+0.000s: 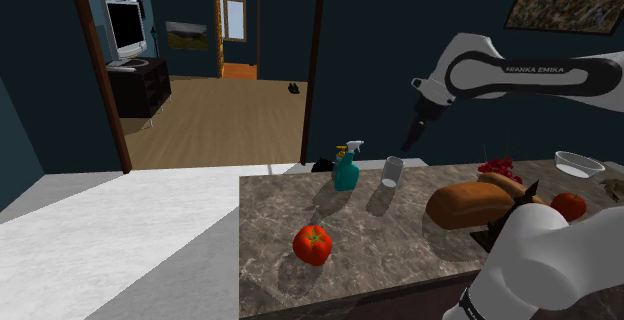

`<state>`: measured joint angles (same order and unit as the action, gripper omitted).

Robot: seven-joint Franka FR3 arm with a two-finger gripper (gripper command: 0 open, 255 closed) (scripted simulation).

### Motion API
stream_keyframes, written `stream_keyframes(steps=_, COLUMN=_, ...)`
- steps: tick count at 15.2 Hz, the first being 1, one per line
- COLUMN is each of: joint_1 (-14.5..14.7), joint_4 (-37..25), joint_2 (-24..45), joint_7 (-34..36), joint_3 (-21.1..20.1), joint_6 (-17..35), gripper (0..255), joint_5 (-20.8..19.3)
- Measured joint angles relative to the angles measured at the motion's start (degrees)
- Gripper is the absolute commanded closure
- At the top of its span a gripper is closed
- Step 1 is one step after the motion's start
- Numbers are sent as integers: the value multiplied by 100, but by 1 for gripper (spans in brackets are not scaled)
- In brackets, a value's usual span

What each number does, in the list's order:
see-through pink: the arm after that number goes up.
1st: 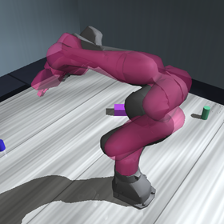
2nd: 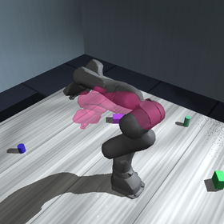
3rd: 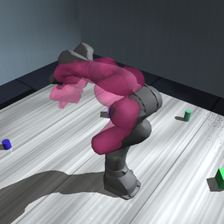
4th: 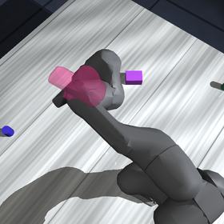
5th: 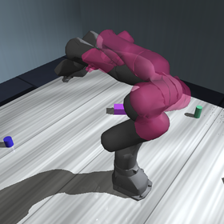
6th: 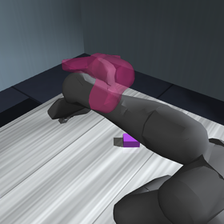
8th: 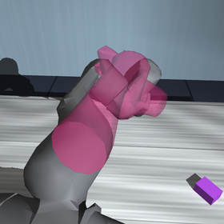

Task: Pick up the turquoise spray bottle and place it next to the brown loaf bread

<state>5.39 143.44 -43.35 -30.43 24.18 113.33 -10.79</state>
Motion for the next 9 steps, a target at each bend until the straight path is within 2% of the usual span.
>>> stream_keyframes(steps=5, joint_1=589, joint_4=-81, joint_2=774, joint_7=-1476, joint_3=1167, joint_6=908, gripper=0, joint_5=213)
stream_keyframes(steps=9, joint_1=1393, joint_4=-410, joint_2=1552, joint_7=-2867, joint_3=2282, joint_6=1429, gripper=0, joint_5=752)
